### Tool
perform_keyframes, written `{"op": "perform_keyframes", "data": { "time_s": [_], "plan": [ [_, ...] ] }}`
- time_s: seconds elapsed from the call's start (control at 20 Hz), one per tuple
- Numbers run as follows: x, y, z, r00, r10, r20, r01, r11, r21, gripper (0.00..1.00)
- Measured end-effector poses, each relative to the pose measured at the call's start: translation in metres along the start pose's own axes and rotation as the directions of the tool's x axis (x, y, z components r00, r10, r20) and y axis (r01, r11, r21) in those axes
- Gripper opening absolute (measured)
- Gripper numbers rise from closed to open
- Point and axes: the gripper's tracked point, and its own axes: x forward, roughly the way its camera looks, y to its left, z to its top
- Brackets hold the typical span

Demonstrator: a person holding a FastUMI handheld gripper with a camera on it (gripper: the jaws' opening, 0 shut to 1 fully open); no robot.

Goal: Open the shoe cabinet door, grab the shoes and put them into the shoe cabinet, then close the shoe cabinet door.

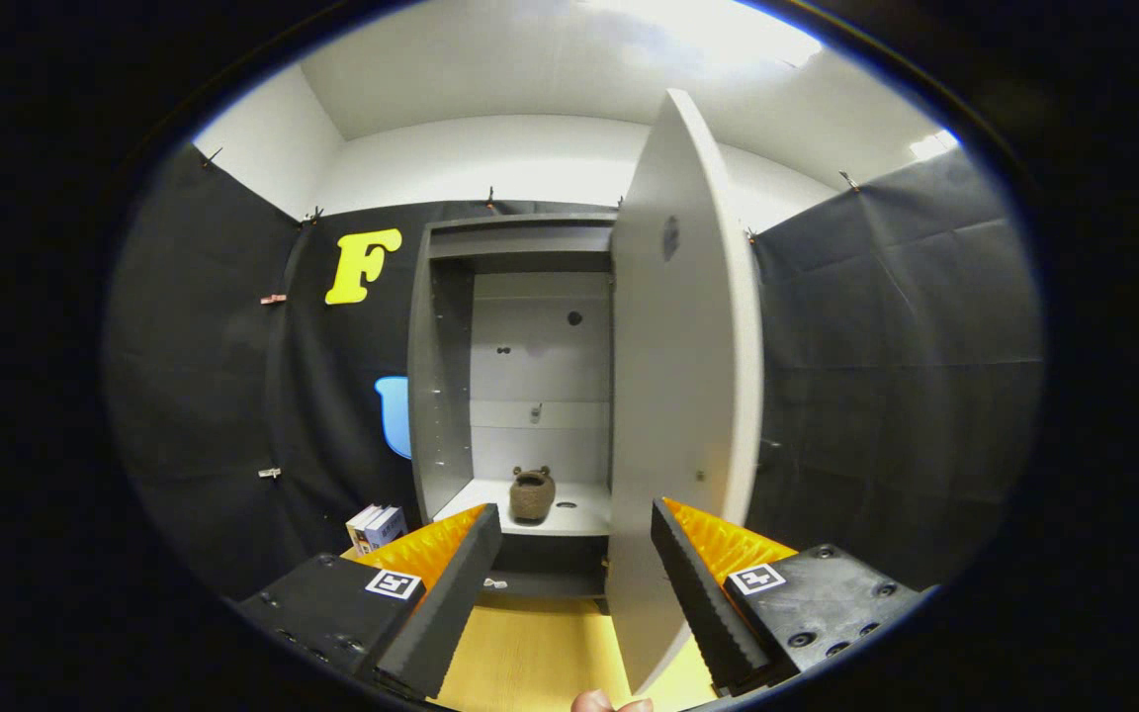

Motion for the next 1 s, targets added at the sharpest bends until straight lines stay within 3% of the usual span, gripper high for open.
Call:
{"op": "perform_keyframes", "data": {
  "time_s": [0.3, 0.6, 0.8, 1.0],
  "plan": [
    [-0.016, -0.084, -0.001, 0.995, -0.093, -0.045, 0.094, 0.995, 0.022, 0.97],
    [0.015, -0.158, -0.011, 0.987, -0.135, -0.083, 0.140, 0.988, 0.060, 0.98],
    [0.062, -0.154, -0.044, 0.983, -0.128, -0.130, 0.137, 0.989, 0.063, 0.98],
    [0.065, -0.143, -0.046, 0.985, -0.105, -0.139, 0.114, 0.992, 0.060, 0.97]
  ]
}}
